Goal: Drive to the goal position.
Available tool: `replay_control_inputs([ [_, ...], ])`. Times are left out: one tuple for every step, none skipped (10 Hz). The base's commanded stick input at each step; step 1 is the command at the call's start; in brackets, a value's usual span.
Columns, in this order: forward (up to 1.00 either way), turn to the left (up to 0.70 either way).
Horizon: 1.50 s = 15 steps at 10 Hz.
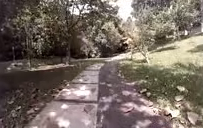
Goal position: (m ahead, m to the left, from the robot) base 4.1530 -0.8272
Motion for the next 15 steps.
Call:
replay_control_inputs([
  [0.45,0.00],
  [0.45,0.00],
  [0.45,0.00],
  [0.45,0.00],
  [0.45,0.00],
  [0.45,0.00],
  [0.45,0.00],
  [0.45,0.00],
  [0.45,0.00],
  [0.45,0.00],
  [0.45,0.00],
  [0.45,0.00],
  [0.45,0.00],
  [0.45,0.00],
  [0.45,0.00],
])
